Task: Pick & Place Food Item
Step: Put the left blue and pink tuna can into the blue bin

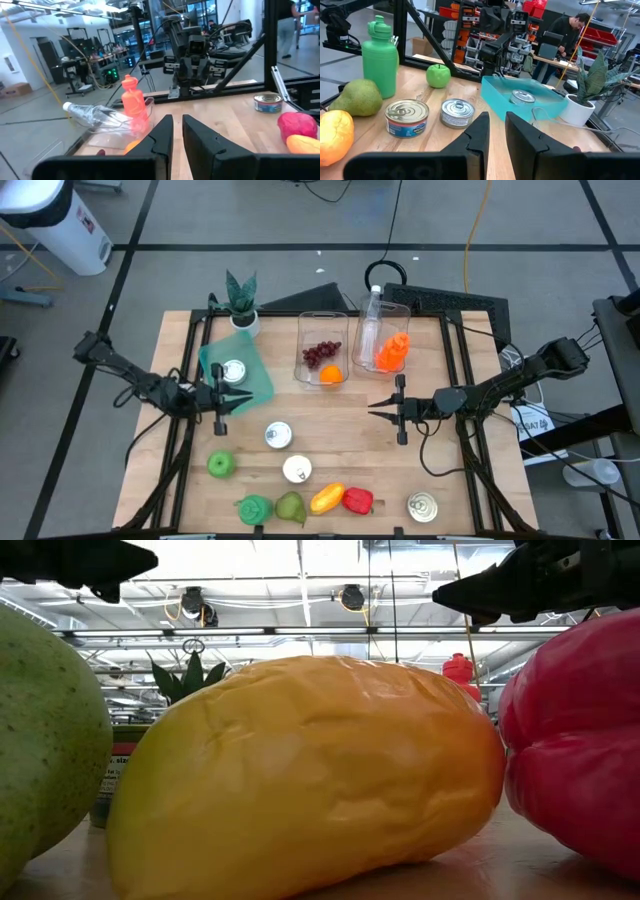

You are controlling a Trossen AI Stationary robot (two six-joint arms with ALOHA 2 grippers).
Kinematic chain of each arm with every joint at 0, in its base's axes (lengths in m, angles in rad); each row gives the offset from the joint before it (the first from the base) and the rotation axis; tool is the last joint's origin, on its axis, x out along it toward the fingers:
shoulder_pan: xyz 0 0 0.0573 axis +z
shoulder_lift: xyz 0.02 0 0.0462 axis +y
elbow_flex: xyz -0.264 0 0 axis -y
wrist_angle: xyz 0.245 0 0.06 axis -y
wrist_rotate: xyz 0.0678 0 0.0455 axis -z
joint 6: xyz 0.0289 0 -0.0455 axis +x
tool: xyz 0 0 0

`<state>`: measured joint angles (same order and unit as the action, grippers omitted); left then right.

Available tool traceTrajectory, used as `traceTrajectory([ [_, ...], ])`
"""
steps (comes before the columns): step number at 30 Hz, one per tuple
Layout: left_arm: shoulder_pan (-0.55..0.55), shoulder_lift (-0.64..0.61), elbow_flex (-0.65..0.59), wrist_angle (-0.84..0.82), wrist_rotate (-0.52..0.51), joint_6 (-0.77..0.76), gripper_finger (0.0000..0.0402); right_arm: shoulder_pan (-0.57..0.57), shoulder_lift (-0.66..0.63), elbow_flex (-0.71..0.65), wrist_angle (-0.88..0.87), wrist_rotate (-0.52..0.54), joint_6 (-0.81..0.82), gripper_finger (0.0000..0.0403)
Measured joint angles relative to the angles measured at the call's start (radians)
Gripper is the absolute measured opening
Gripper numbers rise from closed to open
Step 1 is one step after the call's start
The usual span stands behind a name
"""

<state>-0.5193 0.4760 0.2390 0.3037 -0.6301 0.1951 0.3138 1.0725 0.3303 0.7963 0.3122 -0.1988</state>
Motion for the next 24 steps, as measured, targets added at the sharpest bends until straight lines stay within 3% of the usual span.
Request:
traceTrajectory([
  [6,0.039,0.000,0.000,-0.035,-0.017,-0.061,0.0051,0.000,0.000,0.000,0.000,0.000,0.001,0.0050],
  [12,0.076,-0.014,0.000,-0.066,0.150,-0.048,0.0051,0.000,0.000,0.000,0.000,0.000,-0.004,0.0050],
  [15,0.096,-0.020,0.000,-0.096,0.185,-0.052,0.0051,0.000,0.000,0.000,0.000,0.000,-0.003,0.0050],
  [24,0.170,-0.021,0.000,-0.172,0.185,-0.102,0.0051,0.000,0.000,0.001,0.000,0.000,0.002,0.0050],
])
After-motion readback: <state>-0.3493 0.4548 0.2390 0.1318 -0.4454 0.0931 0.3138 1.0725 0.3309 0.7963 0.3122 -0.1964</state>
